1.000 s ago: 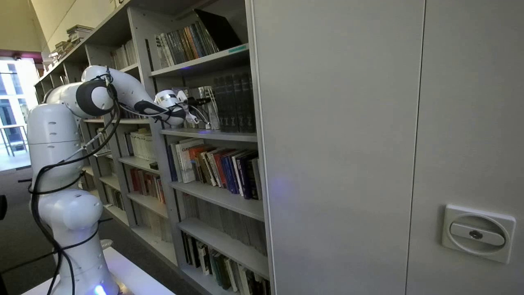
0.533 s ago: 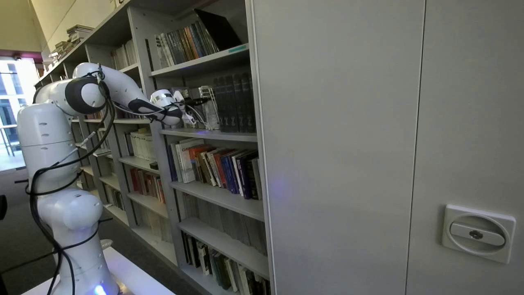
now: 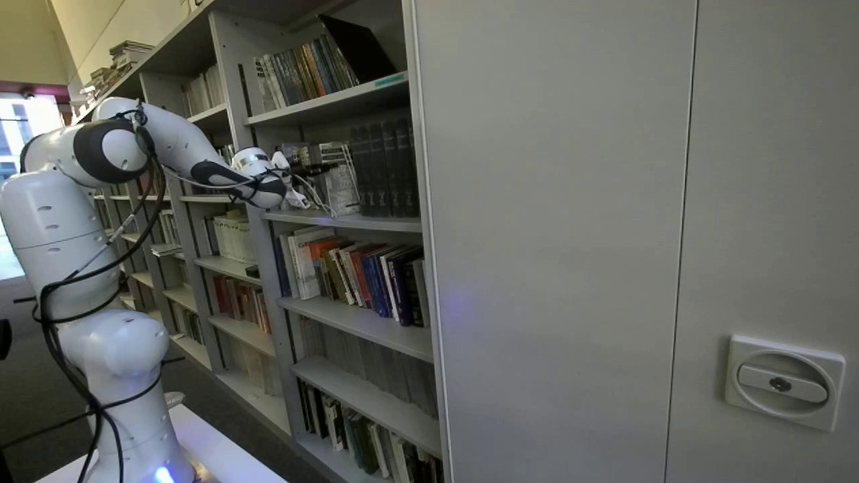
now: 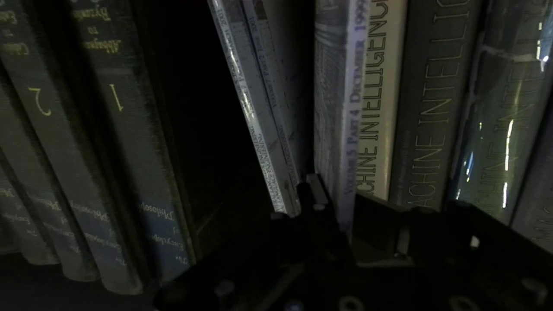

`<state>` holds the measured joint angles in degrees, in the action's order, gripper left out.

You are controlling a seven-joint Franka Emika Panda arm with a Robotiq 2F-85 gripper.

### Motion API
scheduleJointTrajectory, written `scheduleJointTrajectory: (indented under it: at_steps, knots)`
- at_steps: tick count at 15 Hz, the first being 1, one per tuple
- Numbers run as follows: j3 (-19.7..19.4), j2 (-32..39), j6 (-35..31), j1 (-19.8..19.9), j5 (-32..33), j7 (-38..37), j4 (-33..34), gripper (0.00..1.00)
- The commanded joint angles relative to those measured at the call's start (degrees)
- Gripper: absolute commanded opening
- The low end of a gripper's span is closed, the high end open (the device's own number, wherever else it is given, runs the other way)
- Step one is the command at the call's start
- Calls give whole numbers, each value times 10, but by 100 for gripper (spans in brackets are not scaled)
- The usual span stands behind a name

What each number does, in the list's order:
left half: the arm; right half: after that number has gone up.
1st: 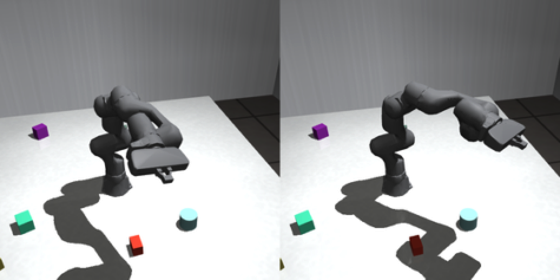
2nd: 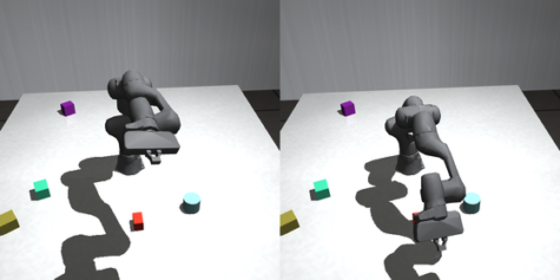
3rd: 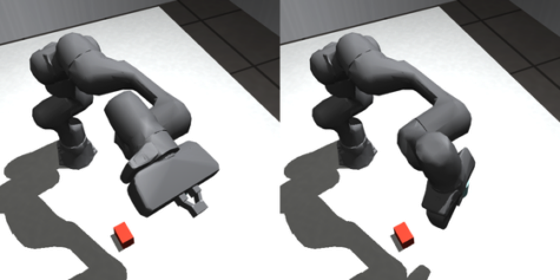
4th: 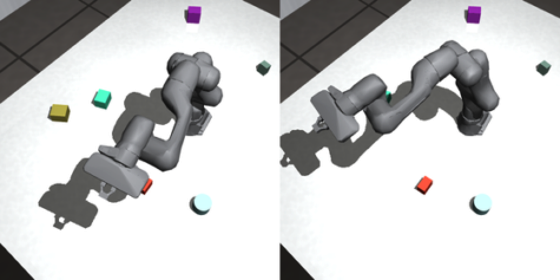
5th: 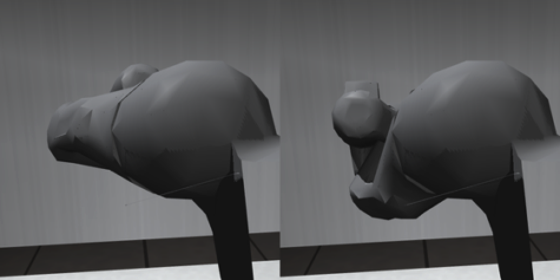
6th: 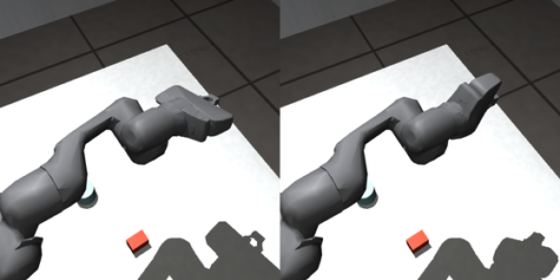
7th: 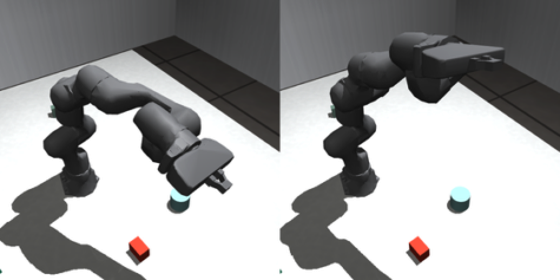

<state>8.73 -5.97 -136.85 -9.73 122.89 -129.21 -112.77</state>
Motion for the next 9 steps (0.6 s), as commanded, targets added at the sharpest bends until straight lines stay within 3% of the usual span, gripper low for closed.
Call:
scheduleJointTrajectory:
  at_steps: [1,9]
  knots:
    - [-1,-59,7,-6,27,-30,-55,2]
    - [-1,-122,12,-26,20,-35,-121,2]
